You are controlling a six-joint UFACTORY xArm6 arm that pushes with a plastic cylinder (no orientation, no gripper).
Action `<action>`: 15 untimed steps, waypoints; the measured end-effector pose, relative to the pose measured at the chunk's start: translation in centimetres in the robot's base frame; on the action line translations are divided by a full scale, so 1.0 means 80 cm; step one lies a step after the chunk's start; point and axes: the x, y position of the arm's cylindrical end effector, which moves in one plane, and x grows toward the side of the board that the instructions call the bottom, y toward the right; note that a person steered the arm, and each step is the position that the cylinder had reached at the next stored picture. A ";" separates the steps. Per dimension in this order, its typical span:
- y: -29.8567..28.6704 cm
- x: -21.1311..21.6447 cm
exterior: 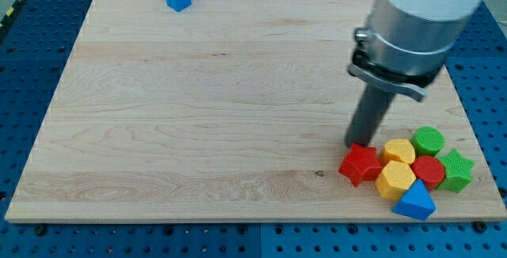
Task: Move the blue cube to the top of the yellow heart
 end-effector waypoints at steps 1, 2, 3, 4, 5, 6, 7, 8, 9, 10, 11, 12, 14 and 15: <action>-0.069 -0.050; -0.164 -0.117; -0.252 -0.186; -0.334 -0.251; -0.409 -0.312; -0.437 -0.339; -0.410 -0.360; -0.335 -0.413; -0.330 -0.416; -0.325 -0.415; -0.273 -0.411; -0.251 -0.382; -0.252 -0.314; -0.252 -0.286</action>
